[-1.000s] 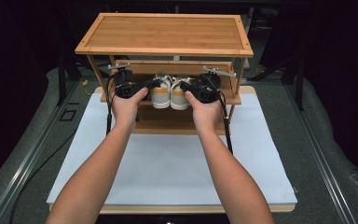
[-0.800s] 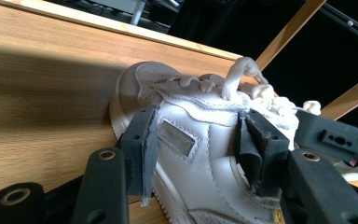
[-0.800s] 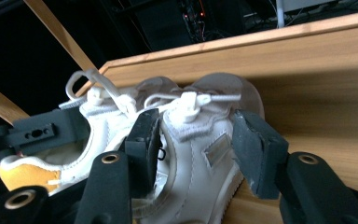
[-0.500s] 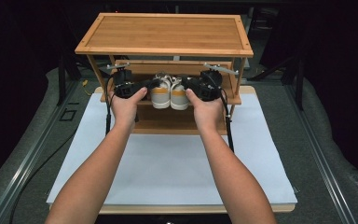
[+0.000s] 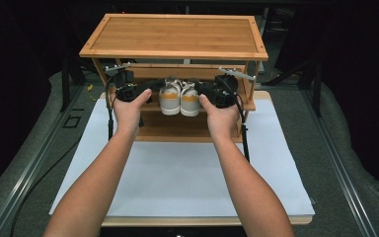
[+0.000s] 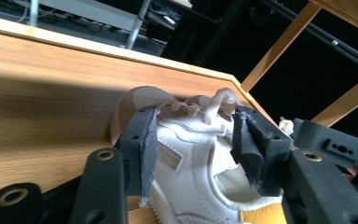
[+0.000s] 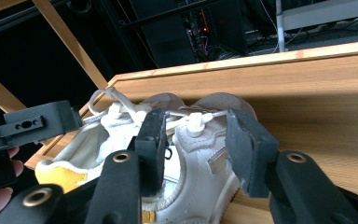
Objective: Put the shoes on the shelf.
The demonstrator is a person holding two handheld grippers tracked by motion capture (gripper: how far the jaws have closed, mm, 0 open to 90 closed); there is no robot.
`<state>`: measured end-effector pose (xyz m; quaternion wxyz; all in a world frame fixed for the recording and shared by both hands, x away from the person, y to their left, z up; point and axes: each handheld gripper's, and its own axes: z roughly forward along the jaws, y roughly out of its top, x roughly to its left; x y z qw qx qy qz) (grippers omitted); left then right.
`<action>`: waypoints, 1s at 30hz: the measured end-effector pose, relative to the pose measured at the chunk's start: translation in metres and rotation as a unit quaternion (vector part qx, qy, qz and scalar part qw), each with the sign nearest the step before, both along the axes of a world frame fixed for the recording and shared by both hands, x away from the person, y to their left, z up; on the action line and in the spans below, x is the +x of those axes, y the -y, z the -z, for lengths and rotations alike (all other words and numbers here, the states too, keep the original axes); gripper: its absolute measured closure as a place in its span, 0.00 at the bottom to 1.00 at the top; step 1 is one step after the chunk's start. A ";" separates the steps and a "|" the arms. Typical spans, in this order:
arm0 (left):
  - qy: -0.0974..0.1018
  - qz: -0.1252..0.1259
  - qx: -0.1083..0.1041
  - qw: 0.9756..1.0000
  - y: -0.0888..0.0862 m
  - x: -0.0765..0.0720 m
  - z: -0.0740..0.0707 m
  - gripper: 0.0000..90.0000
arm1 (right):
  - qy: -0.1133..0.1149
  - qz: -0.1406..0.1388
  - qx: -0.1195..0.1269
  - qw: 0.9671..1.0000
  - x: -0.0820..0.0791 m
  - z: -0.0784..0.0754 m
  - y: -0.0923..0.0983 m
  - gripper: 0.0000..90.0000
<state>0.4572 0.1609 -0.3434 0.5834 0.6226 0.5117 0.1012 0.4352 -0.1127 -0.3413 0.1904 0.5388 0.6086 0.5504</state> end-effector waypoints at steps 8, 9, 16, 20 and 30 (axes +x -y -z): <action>0.002 -0.012 0.021 1.000 -0.014 -0.010 -0.004 0.69 | 0.012 -0.003 -0.004 1.000 -0.008 -0.004 0.009 0.78; 0.002 -0.014 0.028 1.000 -0.014 -0.011 -0.004 0.69 | 0.011 -0.007 -0.007 1.000 -0.010 -0.004 0.011 0.81; -0.001 0.004 0.043 0.999 -0.016 -0.017 0.007 0.75 | 0.003 -0.017 -0.020 1.000 -0.016 0.003 0.017 0.90; -0.007 0.013 0.040 0.999 -0.017 -0.020 0.015 0.83 | -0.005 -0.025 -0.019 0.999 -0.020 0.011 0.018 0.94; -0.002 0.039 0.041 0.998 -0.013 -0.032 0.025 0.95 | -0.015 -0.036 -0.016 0.999 -0.030 0.024 0.019 0.96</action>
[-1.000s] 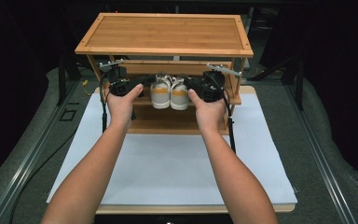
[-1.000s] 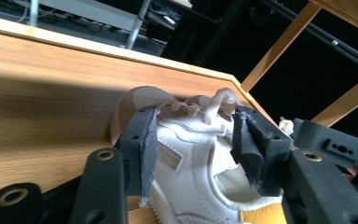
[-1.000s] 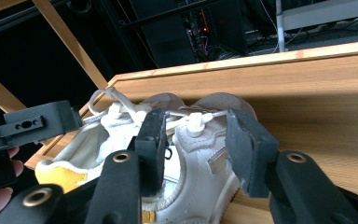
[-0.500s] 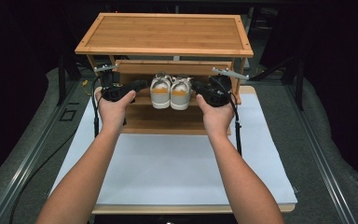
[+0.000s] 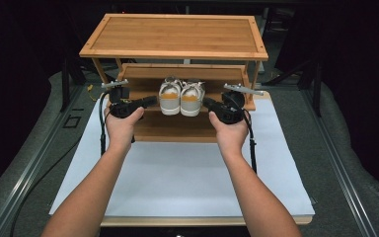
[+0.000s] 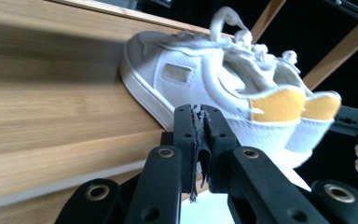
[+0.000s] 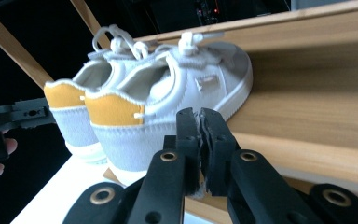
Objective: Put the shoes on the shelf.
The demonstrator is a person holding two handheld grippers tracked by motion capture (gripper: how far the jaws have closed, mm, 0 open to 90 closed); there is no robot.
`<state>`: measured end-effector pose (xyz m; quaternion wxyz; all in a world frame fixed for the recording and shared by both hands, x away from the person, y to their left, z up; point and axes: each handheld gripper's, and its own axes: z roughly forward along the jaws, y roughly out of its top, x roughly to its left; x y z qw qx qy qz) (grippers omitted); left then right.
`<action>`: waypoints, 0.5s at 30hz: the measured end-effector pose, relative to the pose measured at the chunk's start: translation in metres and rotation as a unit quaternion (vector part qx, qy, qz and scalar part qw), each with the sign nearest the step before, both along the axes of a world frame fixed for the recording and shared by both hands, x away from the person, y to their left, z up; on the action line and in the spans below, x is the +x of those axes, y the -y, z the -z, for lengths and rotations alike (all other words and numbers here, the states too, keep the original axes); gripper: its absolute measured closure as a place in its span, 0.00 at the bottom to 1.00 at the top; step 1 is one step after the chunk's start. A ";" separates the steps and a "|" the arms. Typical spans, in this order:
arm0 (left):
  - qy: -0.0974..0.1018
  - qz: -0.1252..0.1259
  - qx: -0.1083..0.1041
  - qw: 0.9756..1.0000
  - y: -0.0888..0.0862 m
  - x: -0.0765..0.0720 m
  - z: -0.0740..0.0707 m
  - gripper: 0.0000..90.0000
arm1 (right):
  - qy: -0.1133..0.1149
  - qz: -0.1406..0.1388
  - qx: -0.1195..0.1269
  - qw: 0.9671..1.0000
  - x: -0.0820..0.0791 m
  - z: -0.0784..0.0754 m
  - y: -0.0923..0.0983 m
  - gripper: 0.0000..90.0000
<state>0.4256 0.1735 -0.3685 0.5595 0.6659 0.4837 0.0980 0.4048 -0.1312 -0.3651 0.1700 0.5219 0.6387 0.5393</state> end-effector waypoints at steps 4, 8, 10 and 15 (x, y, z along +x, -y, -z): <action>0.001 0.002 0.004 1.000 0.005 -0.002 0.000 0.97 | -0.008 -0.002 0.007 1.000 0.000 0.005 0.000 0.97; -0.002 0.001 0.017 1.000 0.008 0.000 0.003 0.99 | -0.014 -0.008 0.014 1.000 0.002 0.009 -0.003 0.98; -0.002 -0.001 0.024 1.000 0.010 0.001 0.005 0.99 | -0.015 -0.009 0.016 1.000 0.002 0.009 -0.004 0.99; -0.002 -0.002 0.025 1.000 0.011 0.001 0.006 1.00 | -0.018 -0.009 0.021 1.000 0.003 0.009 -0.004 1.00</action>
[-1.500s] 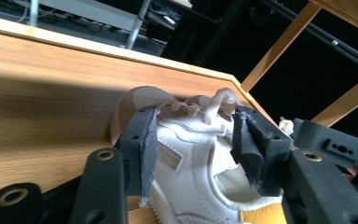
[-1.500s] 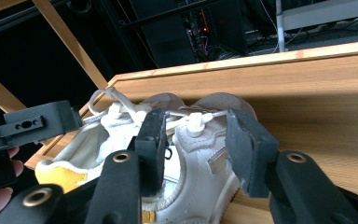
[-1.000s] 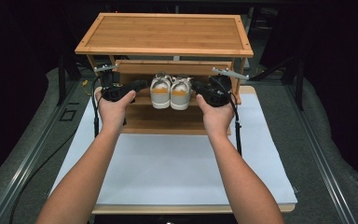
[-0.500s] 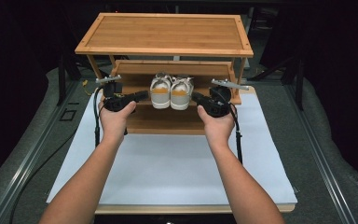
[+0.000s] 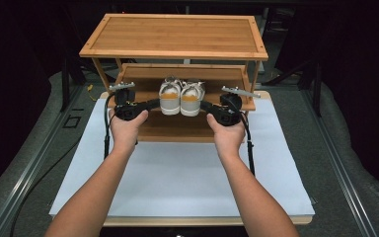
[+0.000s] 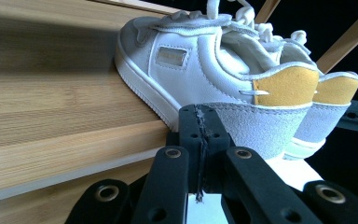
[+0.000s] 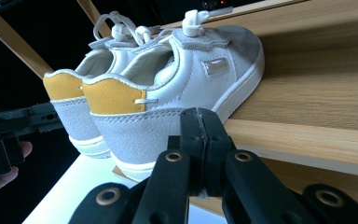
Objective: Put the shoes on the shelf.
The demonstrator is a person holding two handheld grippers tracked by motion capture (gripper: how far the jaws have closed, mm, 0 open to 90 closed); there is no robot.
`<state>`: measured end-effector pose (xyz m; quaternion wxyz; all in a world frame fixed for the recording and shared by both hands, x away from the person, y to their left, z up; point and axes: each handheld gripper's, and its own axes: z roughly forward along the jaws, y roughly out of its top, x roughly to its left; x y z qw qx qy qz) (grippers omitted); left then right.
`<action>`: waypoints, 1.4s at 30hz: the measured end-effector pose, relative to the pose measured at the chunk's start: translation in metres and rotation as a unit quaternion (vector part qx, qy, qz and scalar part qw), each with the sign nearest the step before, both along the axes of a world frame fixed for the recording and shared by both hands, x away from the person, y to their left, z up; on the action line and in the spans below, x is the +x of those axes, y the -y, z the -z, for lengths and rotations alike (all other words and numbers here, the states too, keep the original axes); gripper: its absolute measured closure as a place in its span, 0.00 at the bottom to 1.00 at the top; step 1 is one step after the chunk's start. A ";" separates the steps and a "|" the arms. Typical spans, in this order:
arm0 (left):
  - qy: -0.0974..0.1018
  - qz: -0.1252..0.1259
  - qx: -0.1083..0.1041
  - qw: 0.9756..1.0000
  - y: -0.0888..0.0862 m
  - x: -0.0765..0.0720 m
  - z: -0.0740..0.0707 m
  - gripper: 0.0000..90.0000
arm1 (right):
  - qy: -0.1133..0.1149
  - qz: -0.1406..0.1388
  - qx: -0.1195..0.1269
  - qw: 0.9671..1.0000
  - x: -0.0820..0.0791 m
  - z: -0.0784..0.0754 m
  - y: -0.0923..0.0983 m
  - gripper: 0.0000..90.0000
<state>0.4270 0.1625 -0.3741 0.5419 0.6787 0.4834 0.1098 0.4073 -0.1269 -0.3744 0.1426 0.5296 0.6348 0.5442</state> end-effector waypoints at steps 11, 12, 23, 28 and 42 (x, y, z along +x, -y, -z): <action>-0.002 -0.003 0.000 1.000 0.002 0.009 0.000 1.00 | -0.003 0.011 -0.007 1.000 0.006 -0.001 -0.002 1.00; -0.002 -0.004 0.003 1.000 0.002 0.010 -0.001 1.00 | 0.000 0.009 -0.001 1.000 0.007 0.000 -0.002 1.00; -0.003 -0.021 0.013 1.000 0.007 0.028 -0.001 1.00 | -0.004 0.022 -0.003 1.000 0.028 -0.001 -0.005 1.00; -0.005 -0.028 0.020 0.999 0.008 0.036 -0.002 1.00 | -0.009 0.032 -0.007 0.999 0.035 -0.001 -0.007 1.00; -0.008 -0.043 0.028 0.999 0.013 0.050 -0.002 1.00 | -0.007 0.040 0.000 0.999 0.050 0.001 -0.008 1.00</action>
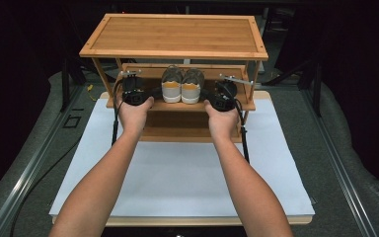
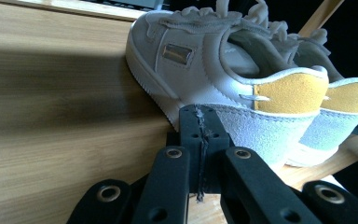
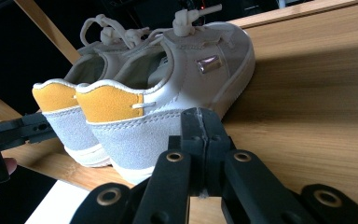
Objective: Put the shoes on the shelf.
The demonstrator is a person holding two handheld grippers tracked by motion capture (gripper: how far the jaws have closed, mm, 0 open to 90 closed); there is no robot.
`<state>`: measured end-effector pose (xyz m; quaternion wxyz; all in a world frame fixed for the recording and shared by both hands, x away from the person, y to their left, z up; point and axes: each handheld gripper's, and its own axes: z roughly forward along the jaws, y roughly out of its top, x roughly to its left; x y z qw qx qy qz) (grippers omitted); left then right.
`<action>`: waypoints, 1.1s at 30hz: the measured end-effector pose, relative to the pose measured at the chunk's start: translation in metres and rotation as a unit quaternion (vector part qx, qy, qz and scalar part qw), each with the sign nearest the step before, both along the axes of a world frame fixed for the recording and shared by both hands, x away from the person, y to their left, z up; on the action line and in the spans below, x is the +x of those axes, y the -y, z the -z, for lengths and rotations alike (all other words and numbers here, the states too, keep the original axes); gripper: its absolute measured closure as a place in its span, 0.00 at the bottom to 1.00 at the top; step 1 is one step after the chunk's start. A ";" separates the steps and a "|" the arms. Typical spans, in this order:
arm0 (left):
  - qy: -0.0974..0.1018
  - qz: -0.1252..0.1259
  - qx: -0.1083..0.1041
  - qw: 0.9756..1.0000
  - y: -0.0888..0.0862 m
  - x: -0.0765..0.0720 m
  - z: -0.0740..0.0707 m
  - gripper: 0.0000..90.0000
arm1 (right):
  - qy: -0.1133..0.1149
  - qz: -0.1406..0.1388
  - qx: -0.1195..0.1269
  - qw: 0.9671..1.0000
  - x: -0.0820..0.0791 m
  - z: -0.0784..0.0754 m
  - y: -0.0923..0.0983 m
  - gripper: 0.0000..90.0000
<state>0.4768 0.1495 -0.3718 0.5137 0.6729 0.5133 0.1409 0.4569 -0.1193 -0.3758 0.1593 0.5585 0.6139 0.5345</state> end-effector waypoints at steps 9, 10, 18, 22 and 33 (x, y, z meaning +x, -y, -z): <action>-0.001 -0.002 0.000 1.000 0.002 0.005 0.001 1.00 | -0.007 0.009 -0.011 1.000 0.006 -0.001 -0.002 1.00; -0.001 -0.003 0.000 1.000 0.002 0.005 0.002 1.00 | -0.009 0.009 -0.013 1.000 0.006 -0.001 -0.002 1.00; -0.002 -0.002 -0.004 1.000 0.001 0.006 0.003 1.00 | -0.005 0.011 -0.006 1.000 0.009 0.001 -0.002 1.00; -0.003 0.000 -0.004 1.000 0.000 0.006 0.003 1.00 | -0.011 0.011 -0.015 1.000 0.007 0.001 -0.002 1.00; 0.013 0.016 -0.023 1.000 -0.002 -0.009 -0.006 0.99 | -0.002 0.010 0.013 1.000 -0.004 0.002 0.006 0.98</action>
